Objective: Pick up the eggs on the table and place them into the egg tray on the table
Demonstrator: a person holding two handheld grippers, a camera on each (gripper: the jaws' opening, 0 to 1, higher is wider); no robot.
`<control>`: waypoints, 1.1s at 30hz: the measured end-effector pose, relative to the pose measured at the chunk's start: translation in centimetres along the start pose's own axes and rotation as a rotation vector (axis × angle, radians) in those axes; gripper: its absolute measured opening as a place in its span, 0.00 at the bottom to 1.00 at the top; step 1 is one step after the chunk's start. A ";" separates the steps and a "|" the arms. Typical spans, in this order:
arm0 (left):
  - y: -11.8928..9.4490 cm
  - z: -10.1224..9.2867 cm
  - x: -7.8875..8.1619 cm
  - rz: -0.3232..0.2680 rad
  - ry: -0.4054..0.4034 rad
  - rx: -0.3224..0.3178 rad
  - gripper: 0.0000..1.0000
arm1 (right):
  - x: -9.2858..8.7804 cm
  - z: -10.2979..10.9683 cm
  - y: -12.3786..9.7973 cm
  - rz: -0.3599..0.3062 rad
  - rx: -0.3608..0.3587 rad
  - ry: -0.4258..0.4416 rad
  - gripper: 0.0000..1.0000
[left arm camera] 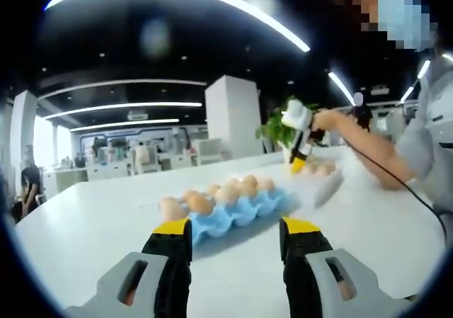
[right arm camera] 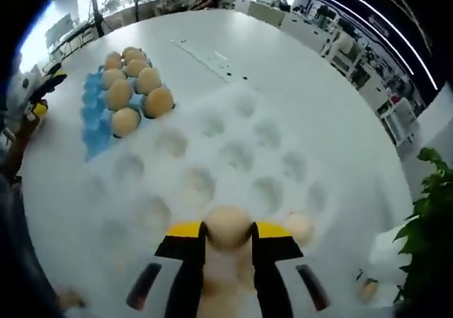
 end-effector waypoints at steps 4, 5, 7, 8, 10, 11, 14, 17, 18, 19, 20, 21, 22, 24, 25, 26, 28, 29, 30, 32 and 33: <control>0.1 -0.1 -0.1 0.006 0.002 -0.003 0.50 | 0.3 0.3 0.0 0.002 -0.018 -0.082 0.27; 0.1 -0.1 -0.1 0.008 0.004 -0.003 0.50 | 0.4 0.2 0.0 0.000 -0.020 -0.103 0.27; 0.2 -0.2 -0.1 0.009 0.003 -0.003 0.50 | 0.6 0.1 0.0 -0.003 -0.024 -0.125 0.27; 0.2 -0.2 -0.1 0.009 0.005 0.000 0.50 | 0.6 0.1 0.0 -0.004 -0.027 -0.141 0.27; 0.2 -0.2 -0.1 0.010 0.006 0.001 0.50 | 0.7 0.1 0.0 -0.004 -0.030 -0.155 0.27; 0.2 -0.2 -0.1 0.011 0.007 0.001 0.49 | 0.8 0.1 0.0 -0.002 -0.034 -0.176 0.27; 0.2 -0.2 -0.1 0.014 0.010 0.004 0.49 | 1.0 0.1 -0.1 -0.004 -0.043 -0.246 0.27; 0.1 -0.1 -0.1 0.019 0.020 0.013 0.49 | 1.1 0.1 -0.1 -0.007 -0.046 -0.270 0.27; 0.1 -0.1 -0.1 0.023 0.031 0.022 0.49 | 1.1 0.1 -0.1 -0.009 -0.047 -0.278 0.27; 0.1 -0.1 -0.1 0.030 0.047 0.028 0.50 | 1.1 0.1 -0.2 -0.011 -0.047 -0.281 0.27; 0.1 -0.1 -0.1 0.038 0.062 0.035 0.50 | 1.1 0.1 -0.2 -0.013 -0.047 -0.284 0.27; 0.1 -0.2 -0.1 0.043 0.071 0.038 0.50 | 1.1 0.1 -0.2 -0.013 -0.047 -0.286 0.27; 0.2 -0.3 -0.1 0.048 0.080 0.036 0.50 | 1.1 0.0 -0.2 -0.015 -0.048 -0.293 0.27; 0.4 -0.5 -0.2 0.060 0.097 0.034 0.50 | 1.2 0.0 -0.2 -0.020 -0.049 -0.314 0.27; 0.4 -0.5 -0.3 0.066 0.106 0.034 0.50 | 1.2 0.0 -0.3 -0.022 -0.049 -0.324 0.27; 0.4 -0.5 -0.3 0.069 0.110 0.035 0.50 | 1.2 0.1 -0.4 -0.026 -0.049 -0.334 0.27; 0.3 -0.5 -0.3 0.071 0.109 0.033 0.50 | 1.2 0.1 -0.4 -0.029 -0.050 -0.339 0.27; 0.3 -0.4 -0.3 0.070 0.104 0.032 0.50 | 1.2 0.1 -0.4 -0.031 -0.050 -0.335 0.27; 0.3 -0.4 -0.3 0.070 0.103 0.032 0.50 | 1.2 0.1 -0.5 -0.033 -0.049 -0.336 0.27; 0.3 -0.4 -0.4 0.068 0.097 0.029 0.50 | 1.2 0.1 -0.6 -0.041 -0.048 -0.349 0.27; 0.3 -0.4 -0.4 0.066 0.096 0.028 0.50 | 1.3 0.1 -0.7 -0.044 -0.049 -0.352 0.27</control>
Point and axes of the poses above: the point that each gripper's makers call its tool centre point, and the gripper's own axes: y roughly forward along the fingers, z roughly to its left, x roughly out of its top, the point moved 7 cm from there along -y, roughly backward along the fingers, and after that the axes turned 9 degrees about -x, right-handed, at the moved point
